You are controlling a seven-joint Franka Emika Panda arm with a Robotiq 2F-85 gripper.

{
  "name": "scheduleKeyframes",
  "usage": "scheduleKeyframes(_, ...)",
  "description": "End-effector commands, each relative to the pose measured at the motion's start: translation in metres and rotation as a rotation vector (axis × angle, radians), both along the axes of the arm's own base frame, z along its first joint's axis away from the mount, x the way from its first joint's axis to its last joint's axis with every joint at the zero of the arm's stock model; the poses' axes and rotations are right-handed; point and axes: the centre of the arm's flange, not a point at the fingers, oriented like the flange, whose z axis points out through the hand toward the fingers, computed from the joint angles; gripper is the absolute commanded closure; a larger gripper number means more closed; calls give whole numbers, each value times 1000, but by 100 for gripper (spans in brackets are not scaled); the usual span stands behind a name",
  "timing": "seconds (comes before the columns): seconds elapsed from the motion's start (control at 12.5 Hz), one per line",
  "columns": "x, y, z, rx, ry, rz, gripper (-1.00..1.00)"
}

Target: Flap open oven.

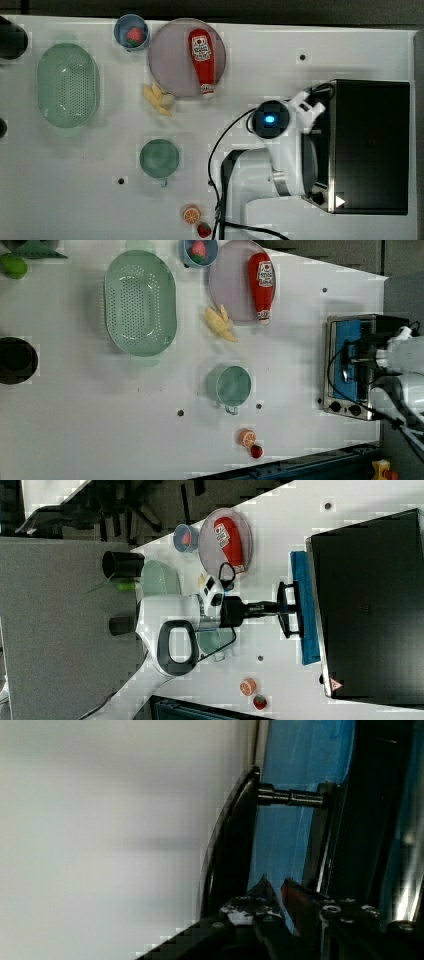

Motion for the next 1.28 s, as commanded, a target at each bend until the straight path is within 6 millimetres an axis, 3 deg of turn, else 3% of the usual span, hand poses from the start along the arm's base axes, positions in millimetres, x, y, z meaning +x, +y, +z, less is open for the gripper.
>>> scheduleKeyframes(0.08, 1, 53, -24, -51, -45, -66, 65)
scheduleKeyframes(0.96, -1, 120, -138, -150, -7, -91, 65)
scheduleKeyframes(1.28, 6, 130, -151, -158, -5, -75, 65)
